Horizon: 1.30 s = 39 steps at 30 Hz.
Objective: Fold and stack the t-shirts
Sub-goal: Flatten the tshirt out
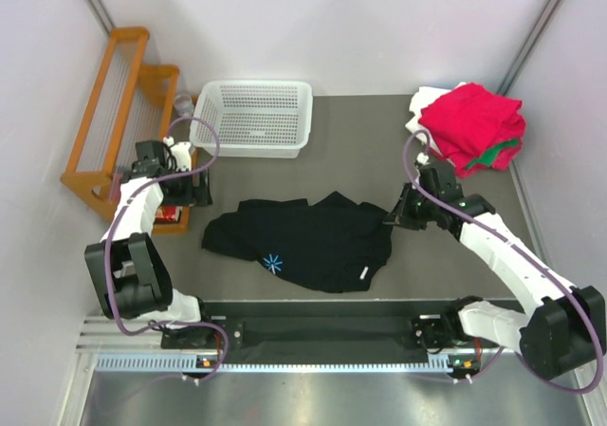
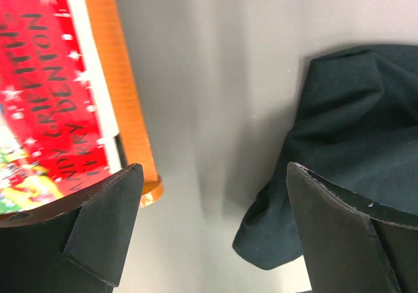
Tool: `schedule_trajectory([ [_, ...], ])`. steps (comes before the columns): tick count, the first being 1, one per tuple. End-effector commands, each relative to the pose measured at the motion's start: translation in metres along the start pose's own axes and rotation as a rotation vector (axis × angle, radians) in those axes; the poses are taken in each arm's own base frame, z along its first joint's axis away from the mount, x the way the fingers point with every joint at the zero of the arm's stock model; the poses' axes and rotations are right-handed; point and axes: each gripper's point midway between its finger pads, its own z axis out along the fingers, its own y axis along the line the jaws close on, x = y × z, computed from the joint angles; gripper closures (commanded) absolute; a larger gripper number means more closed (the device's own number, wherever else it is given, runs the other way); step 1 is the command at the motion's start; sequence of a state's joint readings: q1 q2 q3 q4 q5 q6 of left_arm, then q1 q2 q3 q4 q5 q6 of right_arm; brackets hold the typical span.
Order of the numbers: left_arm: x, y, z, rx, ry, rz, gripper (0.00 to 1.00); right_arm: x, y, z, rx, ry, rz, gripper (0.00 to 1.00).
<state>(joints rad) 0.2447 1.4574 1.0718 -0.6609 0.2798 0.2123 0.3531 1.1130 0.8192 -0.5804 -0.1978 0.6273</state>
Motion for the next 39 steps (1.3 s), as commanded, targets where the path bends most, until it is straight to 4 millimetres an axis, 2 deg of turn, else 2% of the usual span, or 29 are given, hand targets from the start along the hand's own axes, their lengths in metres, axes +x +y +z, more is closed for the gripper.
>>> schedule_trajectory([
  [1,-0.003,-0.016,0.004,0.109,-0.011,0.008,0.06,-0.013,-0.003,-0.008,0.008,-0.032,-0.010,1.00],
  [4,0.013,-0.040,0.006,0.219,0.072,0.063,0.07,-0.019,-0.014,-0.009,0.044,-0.039,0.007,1.00],
  [6,0.035,-0.060,0.010,0.265,0.195,0.102,0.09,-0.028,-0.026,-0.013,0.068,-0.059,0.040,1.00],
  [9,0.050,-0.071,0.015,0.282,0.247,0.138,0.10,-0.044,-0.036,-0.020,0.070,-0.089,0.061,1.00],
  [14,0.055,-0.076,0.021,0.307,0.261,0.094,0.10,-0.046,-0.031,-0.021,0.047,-0.085,0.063,1.00],
  [18,0.059,-0.086,0.023,0.322,0.279,0.104,0.14,-0.038,-0.033,-0.015,0.035,-0.062,0.076,1.00],
  [19,0.059,-0.090,0.023,0.330,0.281,0.101,0.18,-0.036,-0.033,-0.014,0.037,-0.057,0.075,1.00],
  [20,0.058,-0.095,0.022,0.343,0.277,0.103,0.24,-0.036,-0.034,-0.014,0.035,-0.059,0.077,1.00],
  [21,0.059,-0.107,0.022,0.366,0.285,0.123,0.37,-0.035,-0.035,-0.013,0.036,-0.057,0.078,1.00],
  [24,0.066,-0.135,0.019,0.434,0.325,0.155,0.54,-0.032,-0.036,-0.009,0.036,-0.045,0.084,1.00],
  [26,0.075,-0.150,0.016,0.503,0.367,0.152,0.53,-0.033,-0.035,-0.009,0.029,-0.044,0.086,1.00],
  [27,0.079,-0.154,0.015,0.528,0.390,0.151,0.49,-0.032,-0.035,-0.008,0.032,-0.039,0.087,1.00],
  [28,0.083,-0.157,0.015,0.548,0.409,0.160,0.40,-0.032,-0.035,-0.009,0.032,-0.039,0.088,1.00],
  [31,0.102,-0.155,0.020,0.553,0.505,0.144,0.29,-0.034,-0.034,-0.011,0.034,-0.043,0.081,1.00],
  [33,0.098,-0.150,0.021,0.555,0.493,0.097,0.29,-0.035,-0.034,-0.012,0.037,-0.046,0.081,1.00],
  [34,0.091,-0.152,0.018,0.595,0.460,0.053,0.39,-0.035,-0.035,-0.012,0.039,-0.045,0.078,1.00],
  [35,0.082,-0.137,0.019,0.588,0.424,-0.017,0.46,-0.034,-0.035,-0.012,0.041,-0.042,0.077,1.00],
  [36,0.079,-0.131,0.018,0.591,0.416,-0.043,0.54,-0.033,-0.036,-0.012,0.043,-0.039,0.077,1.00],
  [37,0.076,-0.125,0.019,0.584,0.409,-0.057,0.68,-0.032,-0.037,-0.011,0.044,-0.036,0.075,1.00],
  [39,0.069,-0.108,0.018,0.560,0.374,-0.088,0.84,-0.031,-0.037,-0.010,0.044,-0.031,0.072,1.00],
])
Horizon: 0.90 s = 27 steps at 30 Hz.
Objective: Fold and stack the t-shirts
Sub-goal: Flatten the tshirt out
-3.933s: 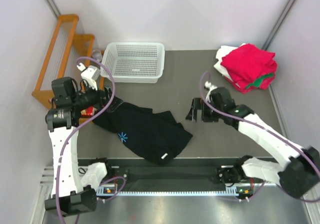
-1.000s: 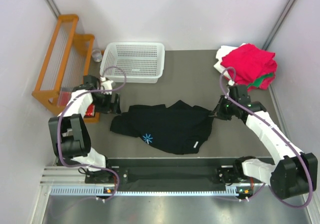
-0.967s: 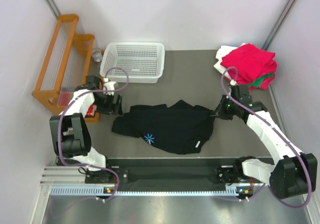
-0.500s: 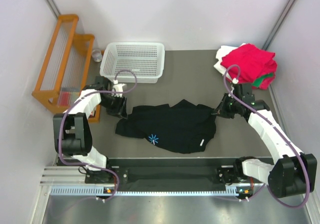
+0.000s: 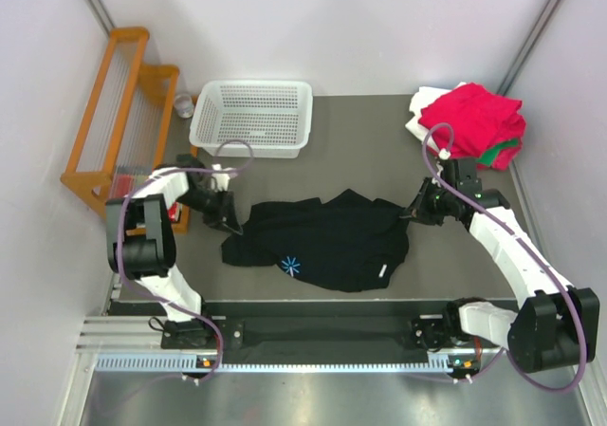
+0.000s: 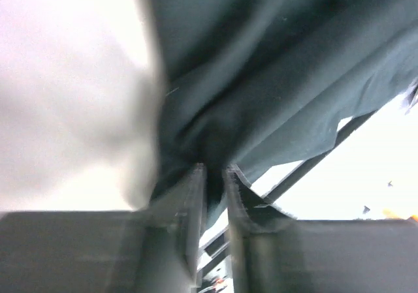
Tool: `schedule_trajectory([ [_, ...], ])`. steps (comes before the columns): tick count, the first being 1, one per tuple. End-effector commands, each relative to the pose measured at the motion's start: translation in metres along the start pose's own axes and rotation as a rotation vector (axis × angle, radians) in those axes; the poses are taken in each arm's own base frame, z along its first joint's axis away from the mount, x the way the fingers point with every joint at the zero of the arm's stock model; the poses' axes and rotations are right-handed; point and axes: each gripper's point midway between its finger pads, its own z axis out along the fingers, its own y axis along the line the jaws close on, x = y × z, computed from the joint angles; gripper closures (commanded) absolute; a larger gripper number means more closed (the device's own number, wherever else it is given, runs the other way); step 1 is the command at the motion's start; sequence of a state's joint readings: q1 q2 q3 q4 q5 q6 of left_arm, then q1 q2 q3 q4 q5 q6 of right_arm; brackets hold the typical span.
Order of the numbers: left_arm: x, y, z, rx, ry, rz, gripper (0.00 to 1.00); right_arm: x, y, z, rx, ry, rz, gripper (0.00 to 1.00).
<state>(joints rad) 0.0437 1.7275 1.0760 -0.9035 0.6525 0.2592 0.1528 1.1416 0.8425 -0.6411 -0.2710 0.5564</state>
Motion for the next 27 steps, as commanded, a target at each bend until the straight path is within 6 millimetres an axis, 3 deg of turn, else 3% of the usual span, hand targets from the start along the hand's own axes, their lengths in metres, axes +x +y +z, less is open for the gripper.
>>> schedule_trajectory([
  [1,-0.011,0.014,-0.029,0.034,-0.097,-0.076,0.92,-0.007,0.002,-0.002,-0.013,-0.023,-0.026,1.00],
  [2,-0.015,0.016,-0.035,0.030,-0.117,-0.080,1.00,-0.007,0.003,-0.001,-0.016,-0.021,-0.026,1.00],
  [8,-0.034,0.017,-0.064,0.020,-0.198,-0.074,1.00,-0.009,0.007,-0.003,-0.030,-0.026,-0.026,1.00],
  [12,-0.050,0.003,-0.083,0.036,-0.246,-0.048,1.00,-0.016,0.012,-0.010,-0.044,-0.061,-0.036,1.00],
  [15,-0.073,-0.016,-0.112,0.041,-0.313,0.001,1.00,-0.032,0.027,-0.026,-0.084,-0.124,-0.068,1.00],
  [16,-0.088,-0.027,-0.131,0.031,-0.361,0.045,1.00,-0.043,0.038,-0.037,-0.108,-0.166,-0.086,1.00],
  [18,-0.098,-0.044,-0.154,0.033,-0.402,0.062,1.00,-0.055,0.053,-0.060,-0.155,-0.246,-0.130,1.00],
  [19,-0.112,-0.060,-0.179,0.021,-0.464,0.118,1.00,-0.066,0.065,-0.077,-0.182,-0.296,-0.152,1.00],
  [20,-0.111,-0.071,-0.190,0.029,-0.469,0.119,1.00,-0.072,0.072,-0.094,-0.197,-0.347,-0.180,1.00],
  [21,-0.121,-0.091,-0.216,0.013,-0.533,0.185,1.00,-0.076,0.085,-0.112,-0.220,-0.387,-0.210,1.00],
  [23,-0.119,-0.114,-0.237,0.017,-0.570,0.216,1.00,-0.080,0.099,-0.146,-0.265,-0.489,-0.247,1.00],
  [25,-0.113,-0.150,-0.266,0.014,-0.646,0.311,1.00,-0.082,0.114,-0.181,-0.319,-0.574,-0.280,1.00],
  [27,-0.093,-0.183,-0.283,-0.003,-0.692,0.408,1.00,-0.076,0.123,-0.216,-0.360,-0.635,-0.306,1.00],
])
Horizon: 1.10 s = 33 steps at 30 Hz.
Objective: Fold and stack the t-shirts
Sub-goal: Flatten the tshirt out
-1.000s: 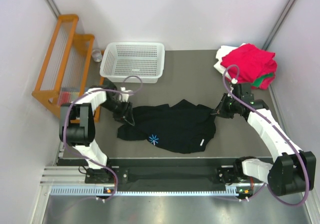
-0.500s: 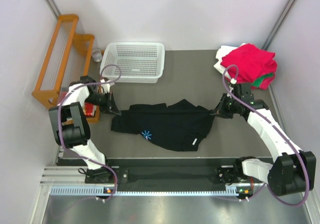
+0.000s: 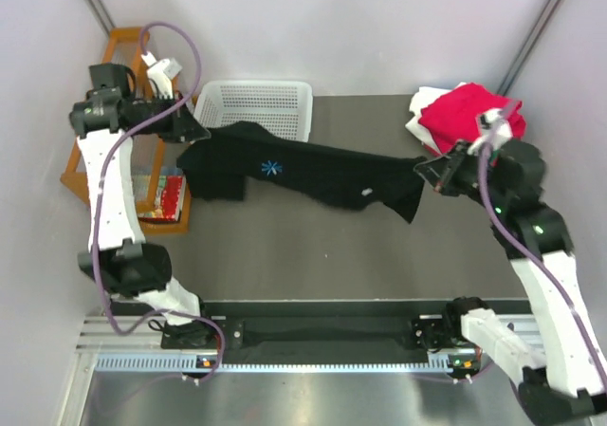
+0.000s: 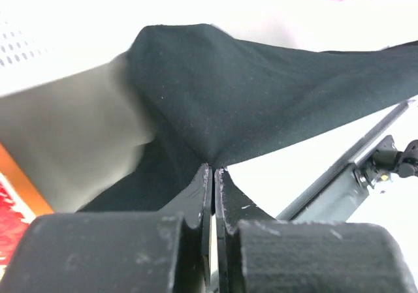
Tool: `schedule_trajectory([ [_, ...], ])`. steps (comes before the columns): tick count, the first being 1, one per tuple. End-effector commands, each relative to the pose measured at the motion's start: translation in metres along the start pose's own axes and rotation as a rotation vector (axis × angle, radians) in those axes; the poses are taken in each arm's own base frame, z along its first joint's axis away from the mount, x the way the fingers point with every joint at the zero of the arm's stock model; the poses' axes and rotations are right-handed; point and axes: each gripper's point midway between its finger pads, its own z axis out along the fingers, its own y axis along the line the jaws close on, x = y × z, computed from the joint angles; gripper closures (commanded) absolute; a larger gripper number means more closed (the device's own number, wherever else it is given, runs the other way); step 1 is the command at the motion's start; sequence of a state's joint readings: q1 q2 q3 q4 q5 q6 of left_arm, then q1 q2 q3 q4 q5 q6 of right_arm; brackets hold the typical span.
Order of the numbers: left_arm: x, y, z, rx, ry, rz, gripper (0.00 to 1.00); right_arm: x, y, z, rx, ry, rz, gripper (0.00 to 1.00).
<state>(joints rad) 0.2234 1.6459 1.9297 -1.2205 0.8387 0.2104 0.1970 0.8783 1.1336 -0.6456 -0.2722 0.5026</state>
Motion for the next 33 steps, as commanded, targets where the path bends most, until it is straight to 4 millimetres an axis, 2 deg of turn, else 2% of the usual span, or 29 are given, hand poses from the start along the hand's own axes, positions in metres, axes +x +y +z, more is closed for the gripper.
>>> schedule_trajectory([
  [1,-0.010,-0.100,-0.072,0.041,-0.136,0.196,1.00,-0.053,0.049,-0.080,-0.091,-0.245,-0.113,1.00],
  [2,-0.008,-0.111,-0.080,0.040,-0.155,0.240,1.00,-0.057,0.055,-0.093,-0.100,-0.274,-0.119,1.00],
  [3,-0.001,-0.131,-0.096,0.040,-0.185,0.290,1.00,-0.059,0.062,-0.104,-0.124,-0.295,-0.130,1.00],
  [4,0.002,-0.142,-0.105,0.037,-0.204,0.328,1.00,-0.067,0.072,-0.128,-0.153,-0.356,-0.137,1.00],
  [5,0.006,-0.150,-0.113,0.035,-0.217,0.379,1.00,-0.070,0.075,-0.140,-0.156,-0.386,-0.139,1.00],
  [6,0.016,-0.167,-0.127,0.033,-0.237,0.427,1.00,-0.077,0.083,-0.160,-0.177,-0.433,-0.147,1.00],
  [8,0.031,-0.191,-0.146,0.031,-0.279,0.562,1.00,-0.078,0.085,-0.185,-0.181,-0.475,-0.151,1.00],
  [9,0.037,-0.196,-0.152,0.021,-0.288,0.592,1.00,-0.080,0.091,-0.199,-0.200,-0.499,-0.152,1.00],
  [11,0.049,-0.209,-0.164,0.005,-0.316,0.643,1.00,-0.076,0.088,-0.209,-0.192,-0.505,-0.148,1.00],
  [13,0.054,-0.212,-0.166,-0.003,-0.317,0.637,1.00,-0.073,0.084,-0.211,-0.179,-0.506,-0.140,1.00],
  [16,0.061,-0.204,-0.158,0.006,-0.287,0.601,1.00,-0.068,0.073,-0.204,-0.139,-0.492,-0.112,1.00],
  [20,0.058,-0.185,-0.143,0.011,-0.237,0.550,1.00,-0.068,0.062,-0.186,-0.084,-0.466,-0.084,1.00],
  [23,0.051,-0.172,-0.134,-0.005,-0.235,0.554,1.00,-0.063,0.054,-0.163,-0.055,-0.418,-0.071,1.00],
  [24,0.052,-0.164,-0.127,-0.005,-0.221,0.539,1.00,-0.063,0.046,-0.150,-0.018,-0.406,-0.058,1.00],
  [29,0.045,-0.134,-0.101,-0.003,-0.199,0.483,1.00,-0.055,0.029,-0.102,0.048,-0.320,-0.037,1.00],
  [30,0.047,-0.133,-0.097,0.021,-0.185,0.462,1.00,-0.050,0.023,-0.088,0.069,-0.285,-0.033,1.00],
  [33,0.047,-0.134,-0.092,0.065,-0.167,0.452,1.00,-0.043,0.017,-0.074,0.083,-0.252,-0.022,1.00],
])
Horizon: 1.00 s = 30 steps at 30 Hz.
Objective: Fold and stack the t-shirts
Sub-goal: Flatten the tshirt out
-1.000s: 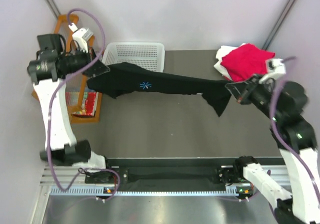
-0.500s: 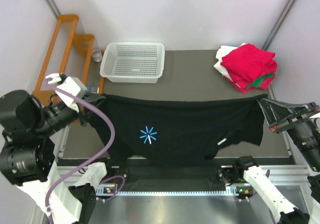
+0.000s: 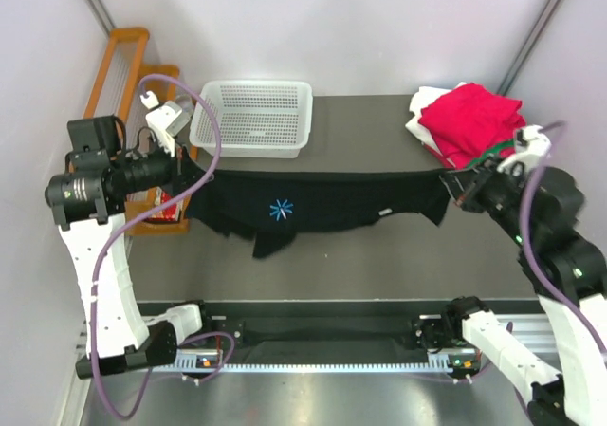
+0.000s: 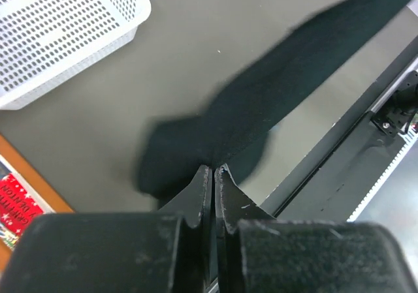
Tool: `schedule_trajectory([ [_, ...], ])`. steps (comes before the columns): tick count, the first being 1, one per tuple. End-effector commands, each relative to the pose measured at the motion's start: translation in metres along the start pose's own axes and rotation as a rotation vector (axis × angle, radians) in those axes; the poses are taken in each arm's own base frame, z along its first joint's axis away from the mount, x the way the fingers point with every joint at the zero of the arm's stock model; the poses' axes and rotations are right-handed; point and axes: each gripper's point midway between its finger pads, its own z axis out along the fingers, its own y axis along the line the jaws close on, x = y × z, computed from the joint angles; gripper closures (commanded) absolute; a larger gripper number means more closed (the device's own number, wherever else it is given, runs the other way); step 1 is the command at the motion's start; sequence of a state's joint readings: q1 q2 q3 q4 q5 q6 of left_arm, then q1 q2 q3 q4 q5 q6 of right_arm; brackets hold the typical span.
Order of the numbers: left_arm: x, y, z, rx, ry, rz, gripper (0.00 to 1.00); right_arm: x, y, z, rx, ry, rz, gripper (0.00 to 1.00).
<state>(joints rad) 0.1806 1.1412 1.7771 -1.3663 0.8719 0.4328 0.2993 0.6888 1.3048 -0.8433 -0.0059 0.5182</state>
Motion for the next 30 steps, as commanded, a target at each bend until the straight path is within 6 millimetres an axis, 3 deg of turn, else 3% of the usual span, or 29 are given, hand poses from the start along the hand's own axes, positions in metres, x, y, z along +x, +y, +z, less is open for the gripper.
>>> schedule_trajectory([
  [1,-0.012,-0.005,0.000,0.044,-0.042,0.061,1.00,-0.006,-0.002,0.019,0.014,-0.033,0.016,1.00],
  [9,-0.018,-0.024,-0.015,0.077,-0.038,0.130,1.00,0.003,-0.006,0.007,0.018,-0.019,0.002,1.00],
  [15,-0.033,-0.049,-0.029,0.110,-0.098,0.189,1.00,-0.032,0.010,-0.026,-0.032,-0.140,-0.022,1.00],
  [16,-0.034,-0.058,-0.030,0.142,-0.114,0.200,0.97,-0.036,0.006,-0.027,-0.008,-0.153,-0.024,1.00],
  [18,-0.022,-0.056,-0.022,0.178,-0.093,0.167,0.91,-0.030,0.000,-0.016,0.026,-0.121,-0.033,1.00],
  [22,0.017,-0.035,0.009,0.237,0.027,0.041,0.69,-0.006,-0.012,0.020,0.071,-0.036,0.008,1.00],
  [23,0.032,-0.027,0.018,0.233,0.081,0.001,0.56,0.004,-0.017,0.031,0.087,-0.009,0.023,1.00],
  [25,0.054,-0.025,0.033,0.270,0.168,-0.031,0.46,0.011,-0.024,0.047,0.118,0.022,0.033,1.00],
  [26,0.064,-0.022,0.037,0.256,0.218,-0.021,0.31,0.016,-0.028,0.054,0.131,0.041,0.036,1.00],
  [29,0.080,-0.027,0.045,0.280,0.296,0.004,0.02,0.024,-0.034,0.076,0.142,0.087,0.042,1.00],
  [30,0.080,-0.027,0.046,0.279,0.299,0.001,0.02,0.025,-0.032,0.078,0.128,0.088,0.043,1.00],
])
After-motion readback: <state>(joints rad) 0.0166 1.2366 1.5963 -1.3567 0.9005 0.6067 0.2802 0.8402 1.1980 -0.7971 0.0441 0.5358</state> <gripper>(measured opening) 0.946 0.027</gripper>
